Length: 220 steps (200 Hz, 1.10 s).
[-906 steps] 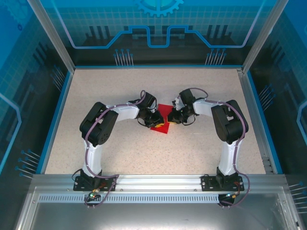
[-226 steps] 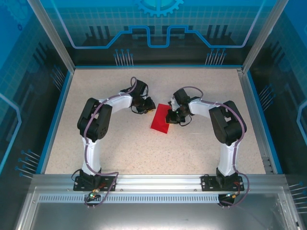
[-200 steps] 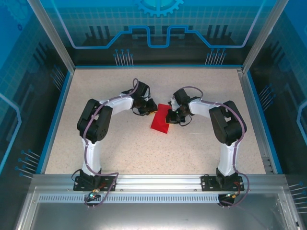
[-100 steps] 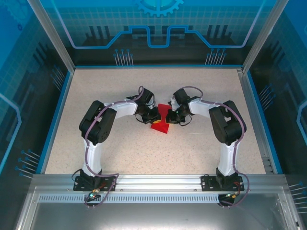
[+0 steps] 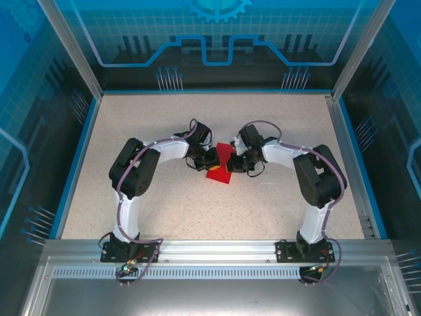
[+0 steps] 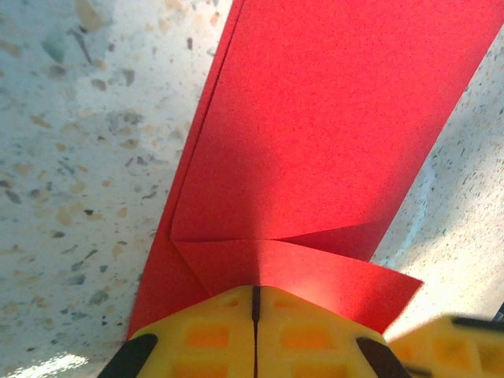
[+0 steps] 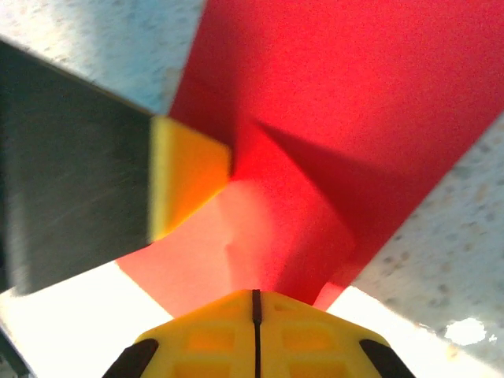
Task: Fold a paper plane with a square sheet of paper (pick it up from the middle)
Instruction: Fold the triangle a second time at the center of the table.
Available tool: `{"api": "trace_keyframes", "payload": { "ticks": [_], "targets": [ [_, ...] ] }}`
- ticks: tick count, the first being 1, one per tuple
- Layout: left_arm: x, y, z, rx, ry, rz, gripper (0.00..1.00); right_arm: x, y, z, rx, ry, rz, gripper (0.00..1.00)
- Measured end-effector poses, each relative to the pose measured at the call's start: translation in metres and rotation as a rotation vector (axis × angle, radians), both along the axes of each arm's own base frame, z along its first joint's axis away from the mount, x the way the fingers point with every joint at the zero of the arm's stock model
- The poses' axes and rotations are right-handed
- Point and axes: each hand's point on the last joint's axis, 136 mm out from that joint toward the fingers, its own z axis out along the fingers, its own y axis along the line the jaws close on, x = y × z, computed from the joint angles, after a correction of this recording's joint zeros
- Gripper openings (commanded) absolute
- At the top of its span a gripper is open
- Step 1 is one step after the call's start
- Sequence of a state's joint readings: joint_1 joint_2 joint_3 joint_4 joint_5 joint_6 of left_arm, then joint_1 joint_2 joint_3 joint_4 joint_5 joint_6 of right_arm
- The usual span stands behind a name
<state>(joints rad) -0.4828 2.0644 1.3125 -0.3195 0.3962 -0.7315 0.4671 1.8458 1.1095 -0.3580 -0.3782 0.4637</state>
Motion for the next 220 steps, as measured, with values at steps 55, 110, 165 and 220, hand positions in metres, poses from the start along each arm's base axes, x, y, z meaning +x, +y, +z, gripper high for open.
{"api": "trace_keyframes", "payload": {
  "ticks": [55, 110, 165, 220],
  "targets": [
    [0.000, 0.000, 0.000, 0.002, 0.001, 0.003, 0.07, -0.009, 0.014, 0.006, 0.008, -0.021, 0.041, 0.07],
    [0.000, 0.000, 0.000, 0.002, 0.001, 0.002, 0.06, -0.016, 0.020, -0.012, -0.024, 0.027, 0.065, 0.07],
    [0.000, 0.001, -0.001, 0.006, 0.000, 0.004, 0.06, -0.020, 0.016, -0.021, -0.069, 0.047, 0.086, 0.07],
    [0.000, 0.001, -0.001, 0.006, 0.001, 0.004, 0.07, -0.027, 0.011, -0.023, -0.092, 0.060, 0.120, 0.07]
  ]
}}
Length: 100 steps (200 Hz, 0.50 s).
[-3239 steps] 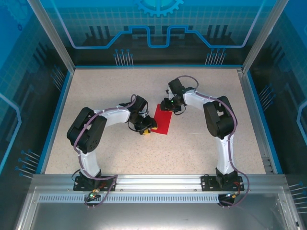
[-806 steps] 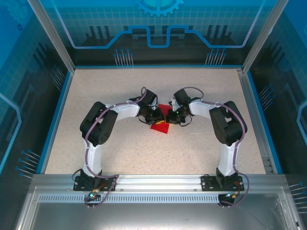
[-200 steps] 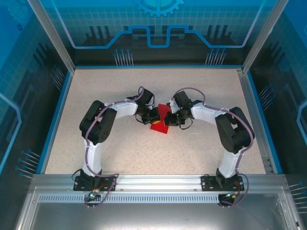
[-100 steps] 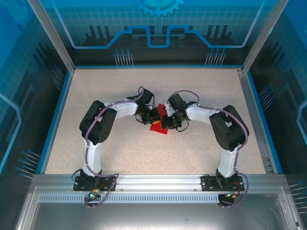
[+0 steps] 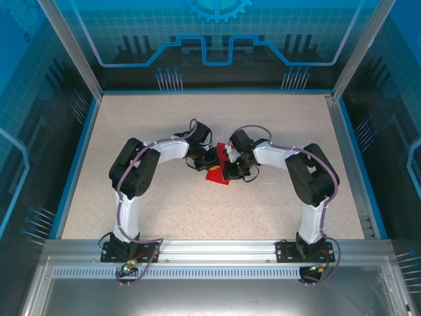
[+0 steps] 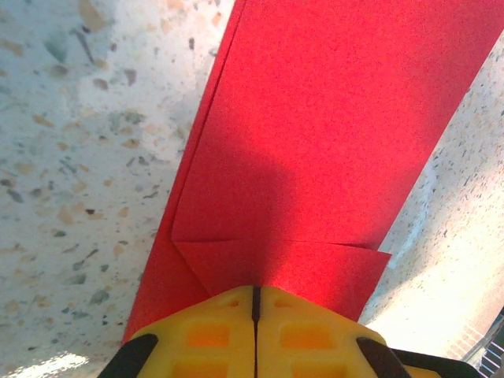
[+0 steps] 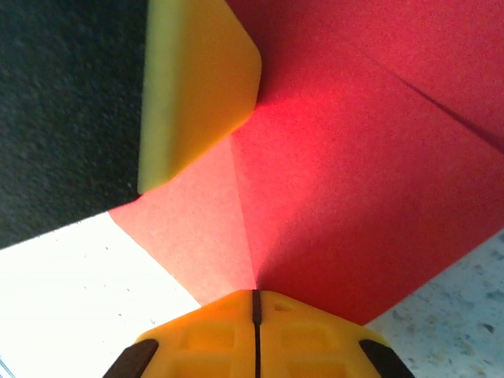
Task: Fold a paper plane with a square sheet of paper (pick it up from the middle)
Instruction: Fold the triangle a second time at the center of the table.
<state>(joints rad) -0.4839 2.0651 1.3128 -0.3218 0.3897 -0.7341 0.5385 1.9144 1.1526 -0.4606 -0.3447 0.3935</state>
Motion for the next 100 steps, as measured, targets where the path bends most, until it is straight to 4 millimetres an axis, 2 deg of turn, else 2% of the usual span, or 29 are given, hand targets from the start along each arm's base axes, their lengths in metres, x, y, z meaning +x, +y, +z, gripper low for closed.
{"api": "trace_keyframes", "payload": {
  "ticks": [100],
  "targets": [
    [-0.0003, 0.0002, -0.0004, 0.001, 0.002, 0.000, 0.06, -0.0045, -0.0034, -0.0034, -0.014, -0.002, 0.040, 0.06]
  ]
}}
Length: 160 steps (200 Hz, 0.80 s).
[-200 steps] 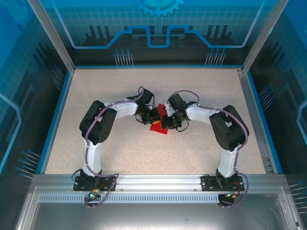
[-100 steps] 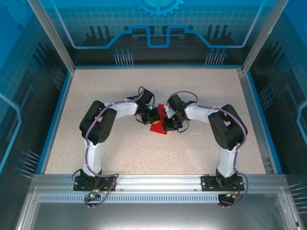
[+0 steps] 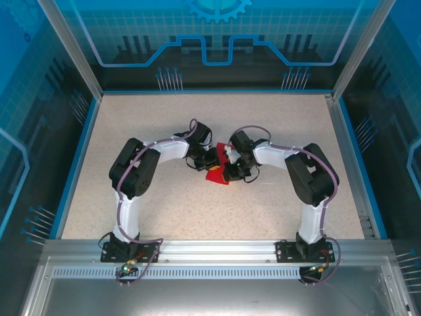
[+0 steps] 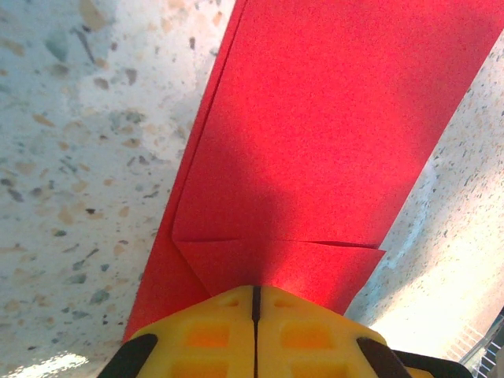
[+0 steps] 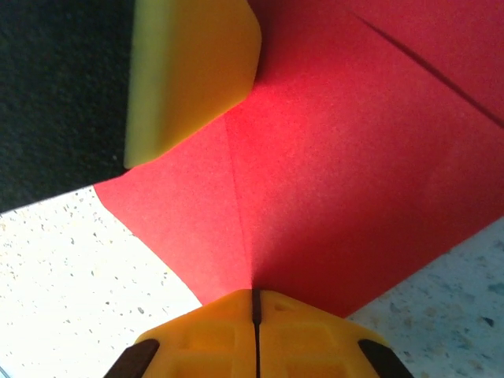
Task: Fold a paper plane with a square sheet of paper (pick it up from the middle)
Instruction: Fold the triangle a second time at the center of the table.
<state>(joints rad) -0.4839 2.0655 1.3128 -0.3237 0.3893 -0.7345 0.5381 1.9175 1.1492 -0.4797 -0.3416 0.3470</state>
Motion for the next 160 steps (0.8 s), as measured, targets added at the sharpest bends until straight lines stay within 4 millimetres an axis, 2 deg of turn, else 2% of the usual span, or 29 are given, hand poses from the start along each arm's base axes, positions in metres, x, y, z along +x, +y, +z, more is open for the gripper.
{"api": "trace_keyframes", "payload": {
  "ticks": [49, 100, 127, 160],
  "targets": [
    [0.000, 0.000, 0.000, 0.000, 0.001, 0.000, 0.06, -0.006, -0.002, 0.000, 0.008, -0.013, 0.041, 0.06],
    [-0.001, -0.001, 0.000, 0.001, 0.002, -0.002, 0.06, -0.025, -0.014, 0.003, 0.000, 0.050, 0.051, 0.06],
    [-0.001, -0.001, 0.000, 0.001, 0.002, -0.002, 0.06, -0.016, -0.013, 0.016, 0.023, 0.014, 0.019, 0.07],
    [-0.001, -0.001, 0.000, 0.001, 0.002, -0.002, 0.06, 0.005, -0.002, 0.027, 0.054, -0.047, -0.037, 0.06]
  ]
}}
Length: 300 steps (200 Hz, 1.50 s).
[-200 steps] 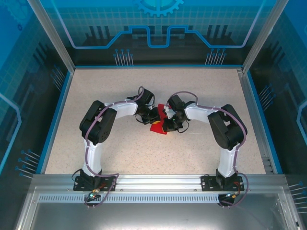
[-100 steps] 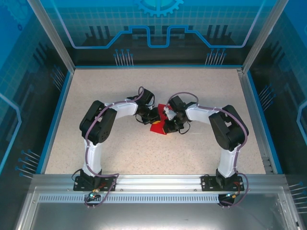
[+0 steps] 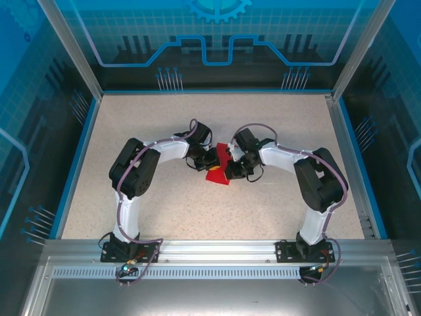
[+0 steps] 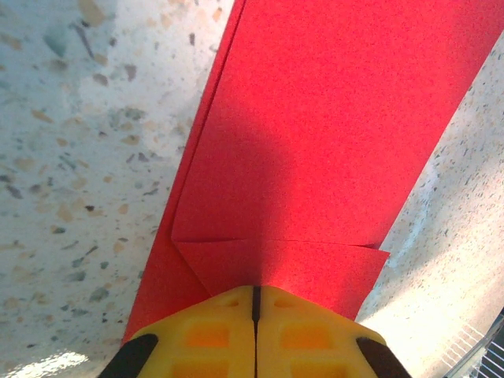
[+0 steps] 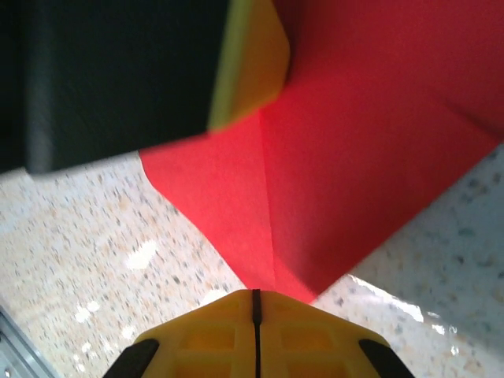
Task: Fold a paper plane with a square sheet of paper (pick it up from the middle)
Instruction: Fold the triangle a second time at the center of the table.
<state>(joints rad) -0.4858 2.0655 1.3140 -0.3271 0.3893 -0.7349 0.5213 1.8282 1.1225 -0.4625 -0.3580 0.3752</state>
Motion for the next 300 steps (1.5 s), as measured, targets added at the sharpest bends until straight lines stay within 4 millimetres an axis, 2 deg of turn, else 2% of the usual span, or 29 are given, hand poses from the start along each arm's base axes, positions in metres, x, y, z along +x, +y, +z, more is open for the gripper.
{"api": "trace_keyframes", "payload": {
  "ticks": [24, 42, 67, 128, 186, 257, 280, 300],
  "targets": [
    [0.000, 0.000, 0.000, 0.000, 0.001, 0.002, 0.06, 0.017, 0.007, -0.002, -0.009, -0.031, -0.039, 0.06],
    [0.000, 0.000, 0.000, 0.000, 0.003, 0.004, 0.06, 0.023, 0.009, -0.010, -0.016, -0.028, -0.062, 0.06],
    [0.000, 0.000, 0.000, -0.001, 0.006, 0.010, 0.06, 0.024, 0.011, -0.020, -0.029, -0.014, -0.073, 0.06],
    [0.000, -0.001, 0.000, -0.003, 0.014, 0.019, 0.06, 0.022, 0.018, -0.021, -0.027, -0.017, -0.061, 0.06],
    [0.000, 0.000, 0.000, -0.002, 0.014, 0.020, 0.06, 0.013, 0.012, -0.026, -0.030, -0.030, -0.038, 0.06],
    [-0.001, 0.000, 0.000, -0.002, 0.016, 0.020, 0.06, -0.027, -0.012, -0.027, -0.059, -0.007, 0.010, 0.06],
    [-0.001, 0.000, 0.000, -0.001, 0.016, 0.020, 0.06, -0.036, -0.019, -0.023, -0.073, 0.016, 0.003, 0.06],
    [-0.001, 0.000, 0.000, -0.001, 0.015, 0.020, 0.06, -0.031, -0.017, -0.011, -0.050, -0.013, -0.021, 0.06]
  ]
}}
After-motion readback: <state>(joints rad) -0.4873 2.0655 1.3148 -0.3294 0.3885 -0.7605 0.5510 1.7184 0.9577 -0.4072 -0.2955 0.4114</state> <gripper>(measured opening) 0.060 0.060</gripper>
